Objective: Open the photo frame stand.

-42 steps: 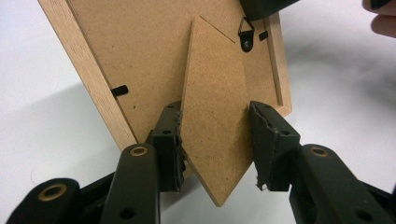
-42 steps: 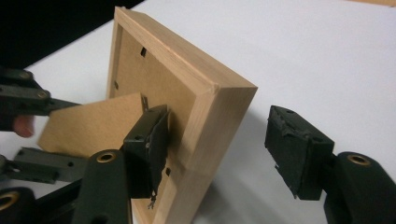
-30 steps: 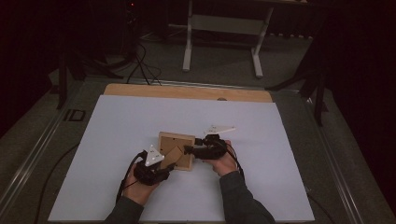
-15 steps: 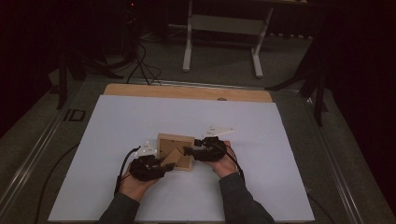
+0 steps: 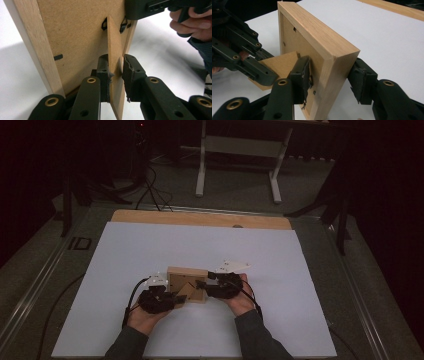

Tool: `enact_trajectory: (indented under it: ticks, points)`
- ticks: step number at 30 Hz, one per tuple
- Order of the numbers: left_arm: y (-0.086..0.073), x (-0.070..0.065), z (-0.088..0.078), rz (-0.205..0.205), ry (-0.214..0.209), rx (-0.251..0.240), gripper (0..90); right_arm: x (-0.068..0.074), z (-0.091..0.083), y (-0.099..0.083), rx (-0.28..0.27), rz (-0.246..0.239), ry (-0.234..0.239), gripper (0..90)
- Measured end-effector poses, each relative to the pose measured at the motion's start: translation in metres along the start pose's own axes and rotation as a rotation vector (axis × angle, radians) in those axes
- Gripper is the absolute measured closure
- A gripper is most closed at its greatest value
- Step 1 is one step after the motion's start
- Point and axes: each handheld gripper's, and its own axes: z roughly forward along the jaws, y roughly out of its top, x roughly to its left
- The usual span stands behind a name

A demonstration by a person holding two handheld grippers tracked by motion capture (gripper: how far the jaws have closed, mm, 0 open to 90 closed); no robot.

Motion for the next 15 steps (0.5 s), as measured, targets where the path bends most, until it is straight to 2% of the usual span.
enact_trajectory:
  ticks: [10, 15]
  points:
    - [-0.001, -0.005, 0.009, 0.044, 0.067, 0.004, 76.7, 0.004, -0.007, 0.000, -0.019, -0.025, -0.014, 54.5]
    - [-0.001, -0.006, 0.011, 0.067, 0.103, 0.002, 75.8, 0.007, -0.007, 0.001, -0.017, -0.045, -0.043, 54.3]
